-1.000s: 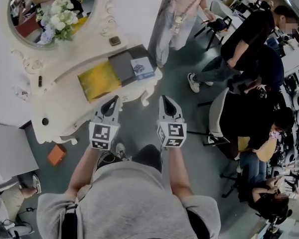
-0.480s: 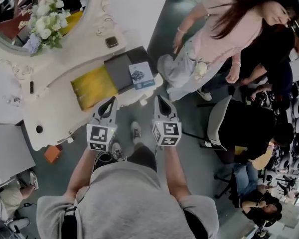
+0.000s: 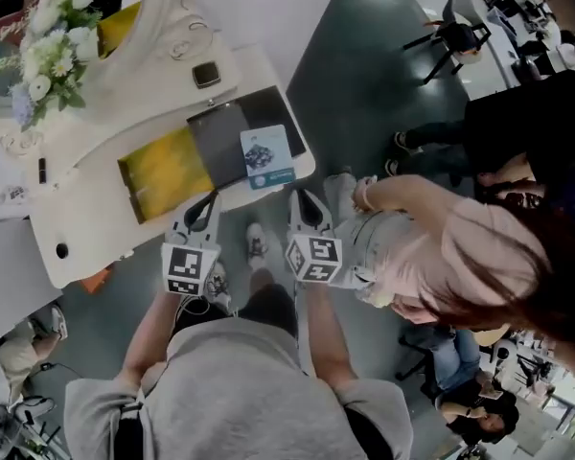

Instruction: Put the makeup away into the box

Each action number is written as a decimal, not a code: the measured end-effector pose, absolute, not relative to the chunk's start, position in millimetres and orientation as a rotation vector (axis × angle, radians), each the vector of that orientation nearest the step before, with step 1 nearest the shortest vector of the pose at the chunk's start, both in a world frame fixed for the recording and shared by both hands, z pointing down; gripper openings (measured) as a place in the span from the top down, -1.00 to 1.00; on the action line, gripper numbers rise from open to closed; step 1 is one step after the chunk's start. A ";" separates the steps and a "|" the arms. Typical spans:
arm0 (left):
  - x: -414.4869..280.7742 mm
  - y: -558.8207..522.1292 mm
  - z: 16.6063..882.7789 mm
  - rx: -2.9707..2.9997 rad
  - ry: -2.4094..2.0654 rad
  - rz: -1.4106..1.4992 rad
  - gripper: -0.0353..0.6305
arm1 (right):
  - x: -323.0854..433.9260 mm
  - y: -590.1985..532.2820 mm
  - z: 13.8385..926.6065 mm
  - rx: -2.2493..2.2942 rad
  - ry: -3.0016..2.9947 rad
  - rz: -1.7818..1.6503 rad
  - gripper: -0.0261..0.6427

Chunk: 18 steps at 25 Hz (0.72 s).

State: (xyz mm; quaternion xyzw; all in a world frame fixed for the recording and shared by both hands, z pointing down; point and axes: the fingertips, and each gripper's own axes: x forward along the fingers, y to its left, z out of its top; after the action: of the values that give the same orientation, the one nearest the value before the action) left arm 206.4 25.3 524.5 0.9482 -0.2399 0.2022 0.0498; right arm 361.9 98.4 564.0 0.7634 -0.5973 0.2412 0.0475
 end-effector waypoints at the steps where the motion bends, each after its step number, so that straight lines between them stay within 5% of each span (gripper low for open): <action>1: 208.6 22.6 528.9 2.878 -0.734 0.628 0.89 | 364.8 95.6 569.8 2.334 -1.838 0.779 0.81; 3: 211.6 18.7 537.5 2.858 -0.740 0.658 0.89 | 368.0 90.3 581.4 2.333 -1.880 0.888 0.46; 5: 214.0 16.1 545.3 2.840 -0.743 0.685 0.89 | 371.5 86.3 593.8 2.331 -1.903 0.996 0.38; 18: 226.5 2.2 575.3 2.776 -0.786 0.764 0.89 | 381.5 61.8 644.1 2.202 -1.982 1.233 0.33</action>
State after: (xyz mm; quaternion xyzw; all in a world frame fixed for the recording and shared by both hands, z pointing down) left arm 226.5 2.2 575.3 0.9273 -0.2624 0.2551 0.0783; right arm 381.5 61.8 644.1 0.6857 -0.6174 0.3840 -0.0336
